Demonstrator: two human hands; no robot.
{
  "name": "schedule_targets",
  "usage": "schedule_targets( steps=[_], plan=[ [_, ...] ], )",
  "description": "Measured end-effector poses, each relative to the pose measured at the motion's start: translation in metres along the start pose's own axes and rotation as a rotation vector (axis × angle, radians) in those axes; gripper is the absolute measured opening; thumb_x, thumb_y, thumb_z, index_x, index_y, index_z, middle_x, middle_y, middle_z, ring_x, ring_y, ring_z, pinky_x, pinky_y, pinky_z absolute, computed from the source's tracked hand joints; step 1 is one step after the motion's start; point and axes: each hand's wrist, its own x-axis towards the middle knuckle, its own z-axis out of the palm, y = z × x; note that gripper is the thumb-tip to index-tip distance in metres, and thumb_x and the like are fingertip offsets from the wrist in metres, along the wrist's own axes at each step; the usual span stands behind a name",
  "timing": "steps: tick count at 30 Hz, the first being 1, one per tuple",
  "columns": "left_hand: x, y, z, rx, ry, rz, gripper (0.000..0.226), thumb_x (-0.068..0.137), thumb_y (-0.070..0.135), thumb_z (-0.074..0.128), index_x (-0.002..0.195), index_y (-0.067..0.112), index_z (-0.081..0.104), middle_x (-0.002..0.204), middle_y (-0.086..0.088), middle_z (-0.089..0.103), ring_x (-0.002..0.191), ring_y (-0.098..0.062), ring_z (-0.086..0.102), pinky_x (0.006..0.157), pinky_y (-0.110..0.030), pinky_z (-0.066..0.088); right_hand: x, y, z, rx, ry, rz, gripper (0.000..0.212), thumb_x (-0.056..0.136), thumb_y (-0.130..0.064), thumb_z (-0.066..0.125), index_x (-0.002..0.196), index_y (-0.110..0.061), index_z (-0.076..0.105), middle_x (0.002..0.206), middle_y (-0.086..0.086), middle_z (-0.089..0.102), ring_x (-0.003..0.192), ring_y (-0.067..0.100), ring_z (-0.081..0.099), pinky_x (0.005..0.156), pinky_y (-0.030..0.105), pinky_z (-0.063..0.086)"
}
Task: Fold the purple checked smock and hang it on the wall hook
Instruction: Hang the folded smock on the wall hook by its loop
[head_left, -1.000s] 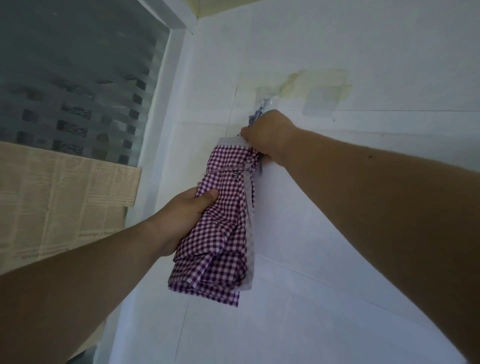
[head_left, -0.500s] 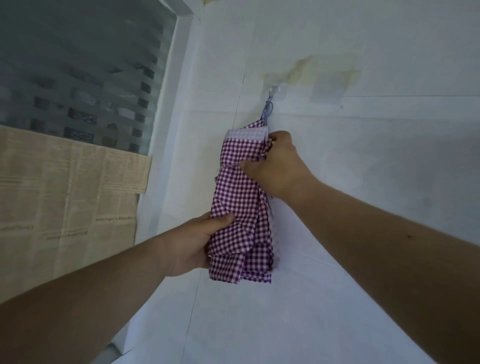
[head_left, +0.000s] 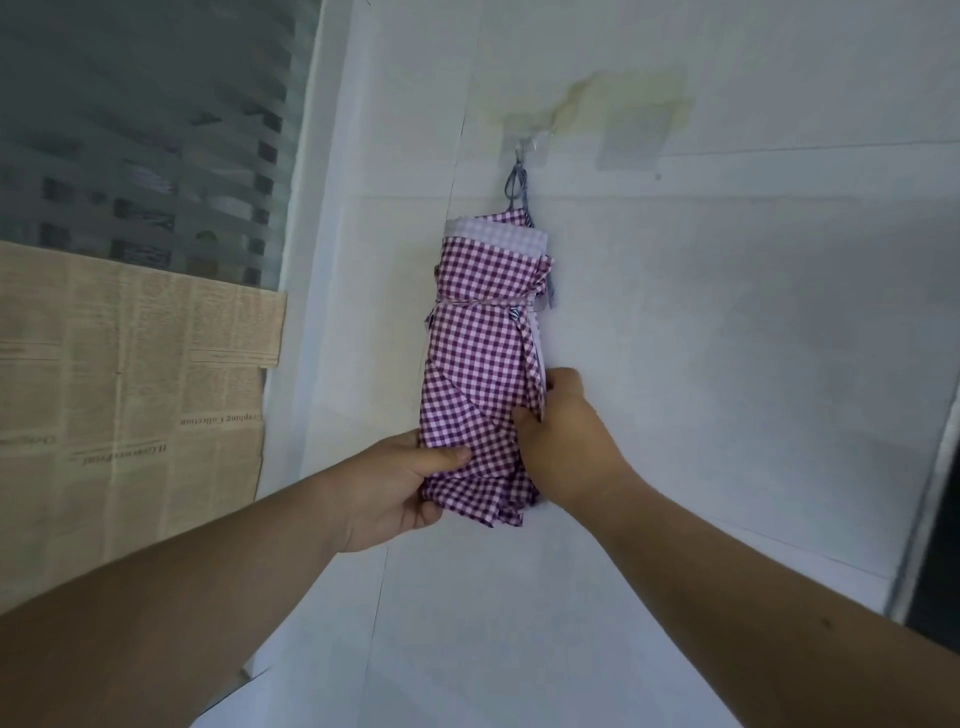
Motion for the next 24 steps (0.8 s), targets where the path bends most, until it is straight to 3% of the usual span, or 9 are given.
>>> schedule_targets(
  steps=[2, 4, 7, 12, 14, 16, 19, 21, 24],
  plan=[
    [0.003, -0.001, 0.0, -0.059, 0.031, 0.005, 0.038, 0.093, 0.012, 0.078, 0.13, 0.006, 0.071, 0.118, -0.012, 0.077, 0.098, -0.022, 0.064, 0.074, -0.029, 0.046, -0.007, 0.004, 0.0, 0.043, 0.066, -0.022, 0.025, 0.103, -0.017, 0.049, 0.118, -0.026, 0.032, 0.095, -0.006, 0.06, 0.08, 0.01, 0.064, 0.064, 0.031, 0.059],
    [0.002, 0.0, 0.0, -0.06, 0.06, 0.0, 0.033, 0.094, 0.008, 0.076, 0.127, 0.004, 0.072, 0.108, -0.011, 0.078, 0.087, -0.018, 0.067, 0.063, -0.025, 0.049, -0.011, 0.008, 0.002, -0.005, 0.085, -0.022, 0.019, 0.102, -0.02, 0.051, 0.114, -0.025, 0.036, 0.094, -0.002, 0.062, 0.079, 0.014, 0.065, 0.065, 0.034, 0.061],
    [-0.001, 0.002, -0.003, -0.016, 0.091, -0.018, 0.026, 0.096, 0.006, 0.074, 0.121, 0.004, 0.071, 0.092, -0.006, 0.076, 0.063, -0.01, 0.062, 0.044, -0.02, 0.042, -0.007, 0.015, 0.007, -0.112, 0.007, 0.022, 0.008, 0.102, -0.021, 0.052, 0.096, -0.021, 0.047, 0.085, -0.001, 0.059, 0.071, 0.015, 0.056, 0.059, 0.029, 0.049],
    [-0.004, 0.007, -0.011, 0.101, 0.111, -0.041, 0.015, 0.096, 0.006, 0.073, 0.112, 0.006, 0.072, 0.086, -0.005, 0.073, 0.055, -0.008, 0.057, 0.042, -0.02, 0.04, 0.002, 0.006, 0.005, -0.255, -0.175, 0.036, 0.019, 0.096, -0.011, 0.054, 0.081, -0.02, 0.048, 0.08, 0.0, 0.057, 0.071, 0.016, 0.054, 0.059, 0.026, 0.045],
    [-0.006, 0.009, -0.012, 0.12, 0.126, -0.049, 0.018, 0.095, 0.006, 0.074, 0.113, 0.005, 0.073, 0.088, -0.006, 0.074, 0.059, -0.009, 0.059, 0.044, -0.021, 0.042, 0.004, -0.007, -0.002, -0.306, -0.223, 0.042, 0.024, 0.095, -0.008, 0.053, 0.076, -0.021, 0.045, 0.078, 0.0, 0.056, 0.07, 0.016, 0.057, 0.061, 0.029, 0.053],
    [-0.008, 0.01, -0.011, 0.124, 0.145, -0.063, 0.026, 0.095, 0.009, 0.075, 0.12, 0.005, 0.073, 0.092, -0.006, 0.077, 0.068, -0.012, 0.064, 0.051, -0.022, 0.046, 0.006, -0.019, -0.009, -0.326, -0.262, 0.045, 0.02, 0.094, -0.012, 0.055, 0.077, -0.02, 0.048, 0.08, 0.003, 0.061, 0.074, 0.023, 0.066, 0.069, 0.038, 0.063],
    [-0.012, 0.014, -0.013, 0.205, 0.096, -0.116, 0.041, 0.094, 0.026, 0.074, 0.132, 0.011, 0.067, 0.099, -0.005, 0.079, 0.084, -0.019, 0.072, 0.062, -0.03, 0.055, 0.012, -0.039, -0.024, -0.417, -0.329, 0.043, 0.017, 0.096, -0.035, 0.055, 0.09, -0.02, 0.06, 0.087, 0.003, 0.071, 0.077, 0.022, 0.073, 0.068, 0.036, 0.064],
    [-0.01, 0.023, -0.018, 0.292, 0.052, -0.122, 0.06, 0.087, 0.053, 0.079, 0.136, 0.023, 0.064, 0.118, -0.003, 0.078, 0.108, -0.024, 0.072, 0.084, -0.044, 0.062, 0.026, -0.054, -0.038, -0.433, -0.173, -0.046, 0.031, 0.098, -0.043, 0.051, 0.093, -0.016, 0.064, 0.083, 0.003, 0.071, 0.074, 0.021, 0.07, 0.061, 0.031, 0.056],
    [-0.002, 0.051, -0.019, 0.39, 0.099, 0.0, 0.086, 0.071, 0.084, 0.074, 0.142, 0.037, 0.057, 0.136, 0.006, 0.07, 0.126, -0.021, 0.063, 0.107, -0.051, 0.051, 0.061, -0.08, -0.059, -0.518, 0.166, -0.248, 0.021, 0.098, -0.035, 0.052, 0.096, -0.016, 0.061, 0.085, -0.001, 0.064, 0.077, 0.019, 0.06, 0.063, 0.03, 0.043]
  ],
)
